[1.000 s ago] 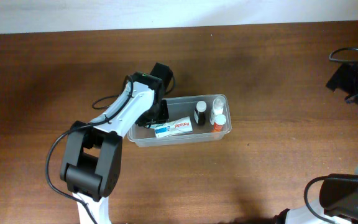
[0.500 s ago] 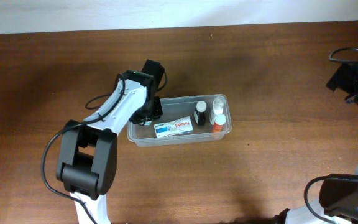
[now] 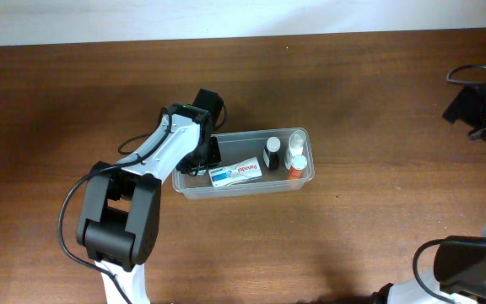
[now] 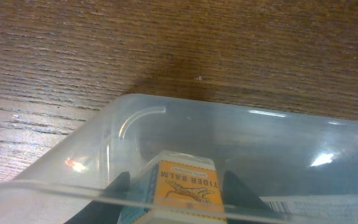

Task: Pack container
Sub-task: 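Carry the Tiger Balm jar over the container's left end, then lower the jar into the container and open the left gripper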

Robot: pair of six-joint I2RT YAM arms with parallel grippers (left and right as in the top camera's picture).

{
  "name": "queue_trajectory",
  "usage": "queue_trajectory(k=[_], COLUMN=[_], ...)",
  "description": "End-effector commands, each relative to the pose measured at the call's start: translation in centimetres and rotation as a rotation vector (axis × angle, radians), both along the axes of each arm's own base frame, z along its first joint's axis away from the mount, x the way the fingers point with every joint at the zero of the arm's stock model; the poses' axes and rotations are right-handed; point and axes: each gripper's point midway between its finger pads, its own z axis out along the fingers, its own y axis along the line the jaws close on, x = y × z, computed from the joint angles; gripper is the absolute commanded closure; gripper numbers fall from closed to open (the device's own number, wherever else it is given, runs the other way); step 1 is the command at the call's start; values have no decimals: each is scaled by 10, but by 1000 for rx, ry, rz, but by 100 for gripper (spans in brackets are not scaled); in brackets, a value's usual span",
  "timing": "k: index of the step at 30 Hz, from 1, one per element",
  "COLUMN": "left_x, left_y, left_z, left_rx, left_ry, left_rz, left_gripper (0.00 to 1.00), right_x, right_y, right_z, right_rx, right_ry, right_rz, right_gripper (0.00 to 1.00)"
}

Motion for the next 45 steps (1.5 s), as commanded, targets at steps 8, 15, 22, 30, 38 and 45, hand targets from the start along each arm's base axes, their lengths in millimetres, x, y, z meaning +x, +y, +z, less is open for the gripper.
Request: queue_trajectory(k=[8,15,22,30,38,45], left_x=[-2,-1,-1,-1,-1,-1], left_y=[5,5,5,5,5,5], left_z=[-4,-4,-4,-4,-4,-4], left_rx=[18,18,18,18,18,18], left_ry=[8,6,6,6,6,5], left_rz=[20,20,20,20,20,21], left_gripper=[81,73,68,63,58,54], right_x=[-3,-3,-3,-3,-3,-3], right_y=[0,0,0,0,0,0], right_z=[14,14,14,14,14,14], right_rx=[-17,-17,-17,-17,-17,-17], right_ry=[-41,-41,-41,-41,-41,-42], right_rz=[-9,-9,-9,-9,-9,-9], right_gripper=[2,2,1,2,2,1])
